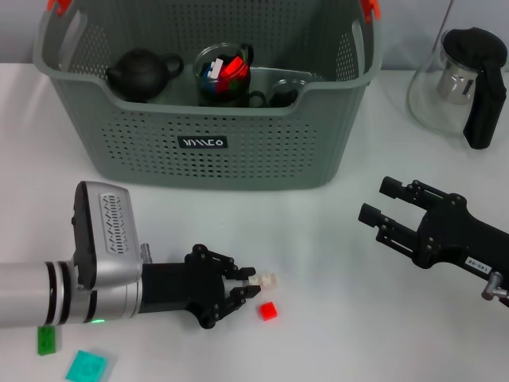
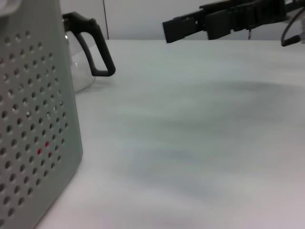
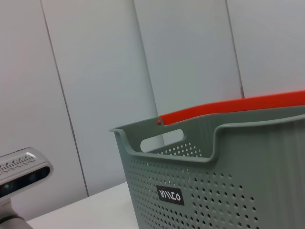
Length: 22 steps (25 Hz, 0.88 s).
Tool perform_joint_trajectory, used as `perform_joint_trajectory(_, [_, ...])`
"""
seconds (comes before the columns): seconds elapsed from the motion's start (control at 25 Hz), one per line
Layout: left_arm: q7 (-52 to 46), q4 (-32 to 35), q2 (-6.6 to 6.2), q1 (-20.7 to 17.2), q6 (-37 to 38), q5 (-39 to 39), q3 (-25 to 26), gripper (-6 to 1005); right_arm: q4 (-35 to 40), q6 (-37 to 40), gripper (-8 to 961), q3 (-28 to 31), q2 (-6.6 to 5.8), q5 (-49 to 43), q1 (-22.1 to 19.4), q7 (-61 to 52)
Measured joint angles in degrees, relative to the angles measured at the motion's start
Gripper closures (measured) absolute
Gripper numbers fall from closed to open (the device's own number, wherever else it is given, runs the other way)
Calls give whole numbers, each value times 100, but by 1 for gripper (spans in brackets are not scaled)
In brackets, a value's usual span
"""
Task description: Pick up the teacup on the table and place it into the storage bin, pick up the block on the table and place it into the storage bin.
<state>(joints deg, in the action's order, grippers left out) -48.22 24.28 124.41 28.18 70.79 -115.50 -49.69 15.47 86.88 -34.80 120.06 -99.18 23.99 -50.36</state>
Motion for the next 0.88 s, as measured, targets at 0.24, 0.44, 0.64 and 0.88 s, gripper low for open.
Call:
perform_joint_trajectory(0.24, [-41,34,-13,15,54,3,-93,813,3,7,316,0,0,4,0,0])
perform_joint_trajectory(0.44, [-132,224,-31,-28,513,41,168,813,13,8,316,0,-2,5,7,0])
perform_joint_trajectory(0.64, [-748,916,-158,11,2175,108,1238,812,23,0,316,0,-8,5,34,0])
perform_joint_trajectory(0.88, [-2669,2411,-358,578,2925,868,1979,813,26,-5,315,0,-9,4,67,0])
